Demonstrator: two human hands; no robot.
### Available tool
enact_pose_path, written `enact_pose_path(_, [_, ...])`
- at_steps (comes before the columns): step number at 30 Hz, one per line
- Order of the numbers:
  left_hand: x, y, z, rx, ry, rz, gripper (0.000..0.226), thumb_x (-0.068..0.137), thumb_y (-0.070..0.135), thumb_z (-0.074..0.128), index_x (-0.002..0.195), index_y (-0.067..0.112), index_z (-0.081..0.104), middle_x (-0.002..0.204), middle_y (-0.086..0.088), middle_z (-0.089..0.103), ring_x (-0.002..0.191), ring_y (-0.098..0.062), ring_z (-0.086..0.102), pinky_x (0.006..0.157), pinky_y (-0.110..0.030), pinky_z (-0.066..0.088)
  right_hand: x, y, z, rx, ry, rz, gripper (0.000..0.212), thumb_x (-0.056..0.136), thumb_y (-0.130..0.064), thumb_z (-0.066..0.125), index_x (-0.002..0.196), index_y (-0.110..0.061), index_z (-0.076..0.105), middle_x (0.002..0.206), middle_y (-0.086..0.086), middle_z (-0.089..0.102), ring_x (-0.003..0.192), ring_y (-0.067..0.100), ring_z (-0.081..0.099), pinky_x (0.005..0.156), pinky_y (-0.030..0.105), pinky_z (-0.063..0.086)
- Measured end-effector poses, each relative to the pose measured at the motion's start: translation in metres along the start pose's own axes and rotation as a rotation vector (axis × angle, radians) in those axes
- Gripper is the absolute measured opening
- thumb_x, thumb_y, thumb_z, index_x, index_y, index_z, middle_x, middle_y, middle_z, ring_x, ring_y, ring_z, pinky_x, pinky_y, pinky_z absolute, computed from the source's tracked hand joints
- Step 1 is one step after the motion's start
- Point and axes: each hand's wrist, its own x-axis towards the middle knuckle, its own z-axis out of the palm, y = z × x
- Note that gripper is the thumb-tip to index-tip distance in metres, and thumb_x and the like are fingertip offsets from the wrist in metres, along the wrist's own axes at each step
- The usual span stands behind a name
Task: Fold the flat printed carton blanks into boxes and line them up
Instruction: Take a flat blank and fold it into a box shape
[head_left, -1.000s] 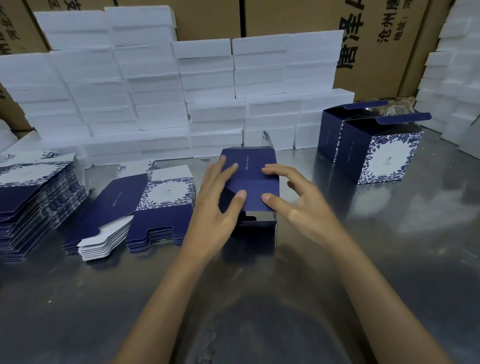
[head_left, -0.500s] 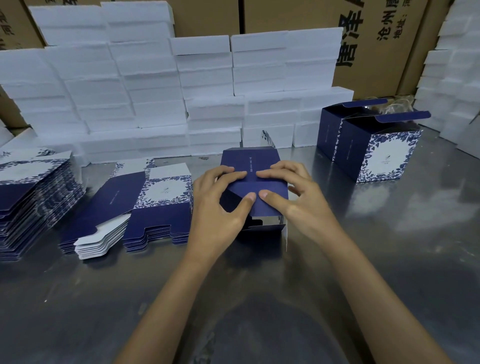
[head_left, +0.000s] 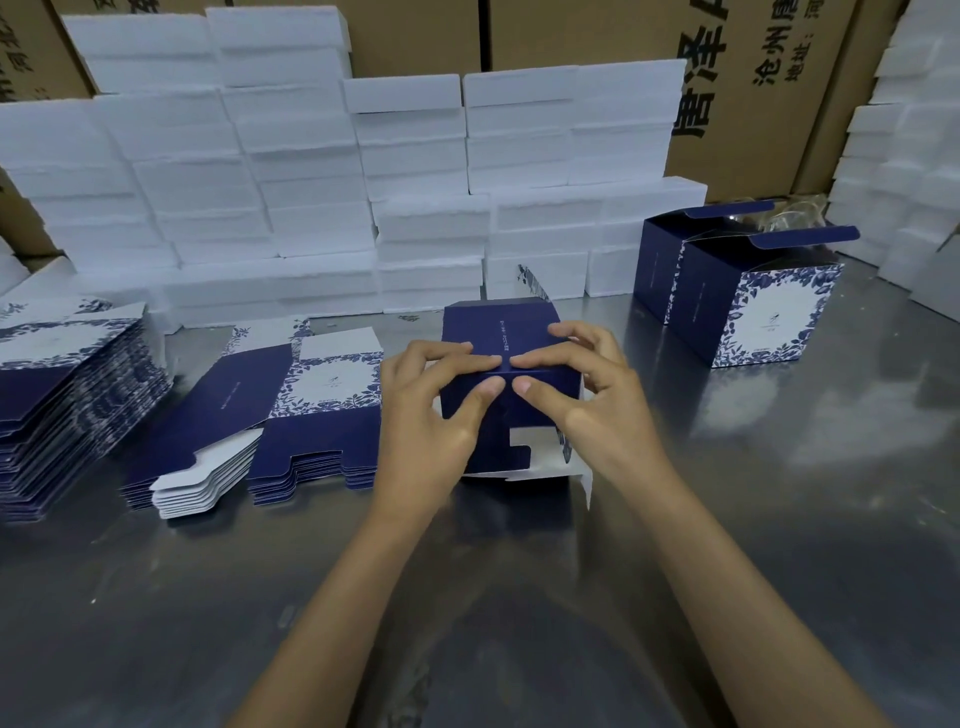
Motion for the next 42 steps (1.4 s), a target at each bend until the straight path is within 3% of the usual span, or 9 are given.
enact_pose_path(4, [-0.001,0.008,0.004,-0.026,0.021,-0.050,0.014,0.088,0.021,0.076,0.096,0.032,0.076,0.109,0.012,0.062,0.116,-0.013,0.047,0.100,-0.031,0.041,0.001,0.001,0.001,0.041,0.027,0.011,0.017,0.084,-0.009,0.080,0.091,-0.023,0.077,0.132,-0.008,0.056,0.126,0.002,0.050,0.101,0.013,0.038])
enact_pose_path(10, [0.005,0.005,-0.013,-0.104,-0.080,-0.071,0.022,0.090,0.011,0.072,0.101,0.029,0.076,0.116,0.010,0.068,0.117,-0.002,0.052,0.090,-0.010,0.039,0.001,0.002,-0.006,0.087,-0.031,0.050,0.020,0.088,-0.007,0.075,0.104,-0.020,0.078,0.141,-0.009,0.051,0.132,0.001,0.045,0.083,0.000,0.042])
enact_pose_path(16, [0.007,0.008,-0.014,-0.104,-0.100,-0.076,0.021,0.090,0.010,0.072,0.101,0.027,0.077,0.116,0.012,0.069,0.118,-0.003,0.052,0.088,-0.012,0.042,0.005,0.004,-0.012,0.070,-0.077,0.030,0.023,0.089,-0.007,0.075,0.108,-0.019,0.078,0.144,-0.008,0.051,0.129,-0.005,0.047,0.082,-0.001,0.041])
enact_pose_path(20, [0.006,0.005,-0.014,-0.035,-0.060,-0.077,0.018,0.089,0.014,0.073,0.100,0.029,0.072,0.115,0.019,0.068,0.119,0.001,0.052,0.095,-0.017,0.042,0.005,0.008,-0.016,0.103,-0.099,0.082,0.037,0.090,-0.010,0.074,0.117,-0.034,0.071,0.151,-0.010,0.045,0.134,0.000,0.046,0.088,0.005,0.045])
enact_pose_path(24, [0.002,0.006,-0.011,0.270,-0.049,0.266,0.017,0.086,0.005,0.070,0.090,0.018,0.062,0.108,0.010,0.065,0.119,-0.010,0.051,0.103,-0.018,0.035,0.007,0.012,-0.014,0.113,-0.060,0.145,0.031,0.090,-0.015,0.075,0.115,-0.033,0.073,0.141,-0.011,0.056,0.125,0.022,0.056,0.106,0.042,0.049])
enact_pose_path(30, [-0.006,0.000,-0.004,0.475,-0.380,0.306,0.062,0.066,0.063,0.077,0.112,0.026,0.062,0.147,0.001,0.039,0.143,-0.020,0.028,0.112,-0.033,0.020,0.010,0.019,-0.021,0.239,-0.125,0.171,0.060,0.091,0.002,0.065,0.137,-0.037,0.059,0.136,-0.014,0.063,0.129,0.016,0.057,0.109,0.043,0.048])
enact_pose_path(35, [-0.006,-0.005,-0.002,0.472,-0.236,0.339,0.036,0.079,0.023,0.080,0.108,0.020,0.058,0.141,0.001,0.044,0.136,-0.022,0.036,0.109,-0.044,0.036,0.014,0.025,-0.032,0.444,-0.303,0.307,0.065,0.074,-0.008,0.058,0.129,-0.044,0.064,0.135,-0.020,0.064,0.124,0.009,0.060,0.090,0.031,0.048])
enact_pose_path(38, [-0.007,-0.009,0.001,0.490,-0.198,0.331,0.032,0.082,0.019,0.079,0.106,0.018,0.059,0.140,-0.001,0.047,0.136,-0.025,0.039,0.109,-0.044,0.035,0.017,0.029,-0.037,0.464,-0.257,0.349,0.044,0.090,-0.017,0.057,0.129,-0.034,0.066,0.133,-0.012,0.067,0.126,0.014,0.061,0.101,0.042,0.047])
enact_pose_path(42, [-0.008,-0.011,0.004,0.468,-0.182,0.333,0.035,0.080,0.014,0.081,0.107,0.016,0.059,0.140,-0.004,0.047,0.136,-0.026,0.038,0.110,-0.042,0.034,0.012,0.037,-0.034,0.160,-0.332,0.368,0.063,0.089,0.010,0.054,0.139,-0.029,0.058,0.136,-0.002,0.065,0.129,0.019,0.059,0.110,0.043,0.046])
